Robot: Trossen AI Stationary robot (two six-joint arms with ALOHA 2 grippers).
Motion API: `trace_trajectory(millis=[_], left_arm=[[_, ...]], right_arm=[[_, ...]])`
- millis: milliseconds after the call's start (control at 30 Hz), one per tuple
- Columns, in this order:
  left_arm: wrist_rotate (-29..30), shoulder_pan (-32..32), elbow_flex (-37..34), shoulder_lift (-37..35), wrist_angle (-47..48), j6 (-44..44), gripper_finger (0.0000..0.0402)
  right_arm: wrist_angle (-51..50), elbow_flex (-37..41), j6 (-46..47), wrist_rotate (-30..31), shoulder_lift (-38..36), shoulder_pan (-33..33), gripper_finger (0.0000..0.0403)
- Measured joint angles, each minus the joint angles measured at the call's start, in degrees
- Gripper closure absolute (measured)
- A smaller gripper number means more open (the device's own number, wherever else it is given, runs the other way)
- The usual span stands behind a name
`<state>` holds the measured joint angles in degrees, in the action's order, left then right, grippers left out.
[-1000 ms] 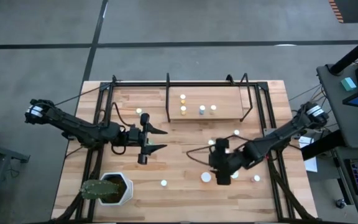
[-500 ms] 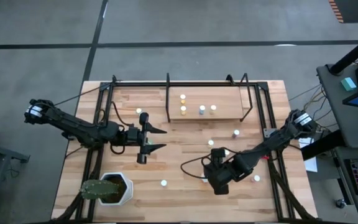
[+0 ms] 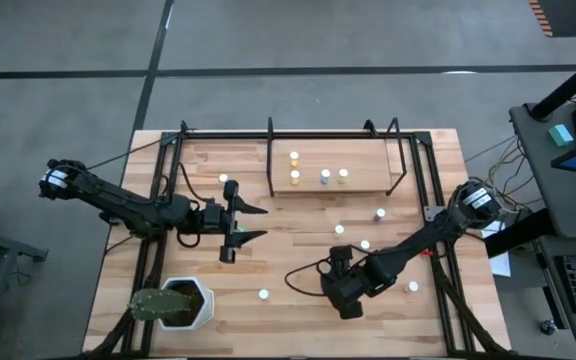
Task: Pick and place medicine bottles onto shelf by color
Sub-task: Put the orange pill bottle on the shelf
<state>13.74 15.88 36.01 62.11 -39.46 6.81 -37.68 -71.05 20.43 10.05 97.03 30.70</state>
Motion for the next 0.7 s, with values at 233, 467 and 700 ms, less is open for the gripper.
trace_trajectory(millis=[233, 467, 700], left_arm=[[0.00, 0.00, 0.02, 0.00, -0.13, 0.00, 0.0203], [0.00, 0.00, 0.04, 0.00, -0.11, -0.04, 0.0203], [0.00, 0.02, 0.04, 0.00, -0.41, 0.00, 0.0203]], right_arm=[[0.70, 0.20, -0.09, 0.00, -0.04, 0.02, 0.0198], [0.94, 0.24, -0.13, -0.19, -0.58, 0.02, 0.0222], [0.55, 0.22, -0.31, 0.00, -4.20, -1.08, 0.0240]])
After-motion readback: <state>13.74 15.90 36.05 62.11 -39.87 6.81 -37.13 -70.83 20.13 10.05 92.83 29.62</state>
